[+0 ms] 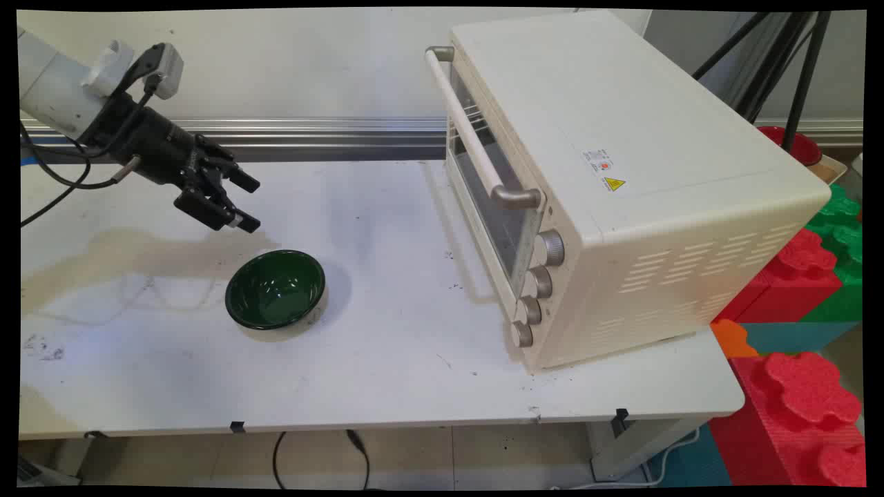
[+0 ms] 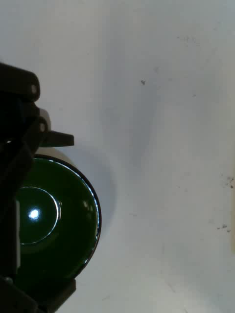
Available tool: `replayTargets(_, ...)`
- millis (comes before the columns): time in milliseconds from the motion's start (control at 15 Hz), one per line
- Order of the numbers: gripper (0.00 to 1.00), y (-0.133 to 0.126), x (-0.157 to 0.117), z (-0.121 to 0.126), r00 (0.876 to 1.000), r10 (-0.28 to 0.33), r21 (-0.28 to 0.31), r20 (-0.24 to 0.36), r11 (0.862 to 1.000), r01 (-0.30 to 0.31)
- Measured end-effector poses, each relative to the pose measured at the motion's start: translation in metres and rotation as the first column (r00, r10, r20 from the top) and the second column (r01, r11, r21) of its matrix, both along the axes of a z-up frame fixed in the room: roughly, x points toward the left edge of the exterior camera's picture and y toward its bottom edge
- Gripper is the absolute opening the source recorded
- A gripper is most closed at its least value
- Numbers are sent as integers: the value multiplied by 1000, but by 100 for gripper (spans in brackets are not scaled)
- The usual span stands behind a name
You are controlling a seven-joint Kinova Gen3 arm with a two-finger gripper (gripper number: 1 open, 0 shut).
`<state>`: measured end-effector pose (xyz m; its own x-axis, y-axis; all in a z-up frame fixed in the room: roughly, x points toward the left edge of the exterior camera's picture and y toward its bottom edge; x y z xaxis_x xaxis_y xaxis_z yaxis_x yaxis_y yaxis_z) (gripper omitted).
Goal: Open the oven
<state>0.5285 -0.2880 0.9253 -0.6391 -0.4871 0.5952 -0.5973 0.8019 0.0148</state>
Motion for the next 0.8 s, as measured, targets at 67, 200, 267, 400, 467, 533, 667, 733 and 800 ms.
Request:
replayTargets(67, 100, -1, 0, 0, 1000, 2, -1, -1, 1000, -2)
replayTargets(200, 100, -2, -1, 1, 1000, 1, -7, -1, 1000, -1)
replayTargets(267, 100, -3, -1, 2, 1000, -1, -12, -3, 1000, 1)
replayTargets(400, 100, -5, -3, 4, 1000, -3, -21, -12, 1000, 3)
replayTargets(467, 100, -7, -4, 6, 1000, -3, -29, -19, 1000, 2)
replayTargets(533, 100, -9, -6, 8, 1000, -3, -37, -25, 999, 2)
replayTargets(667, 100, -14, -11, 13, 999, -6, -62, -41, 998, 4)
replayTargets(733, 100, -17, -15, 17, 999, -10, -76, -53, 997, 6)
replayTargets(800, 100, -20, -20, 21, 998, -15, -89, -62, 996, 9)
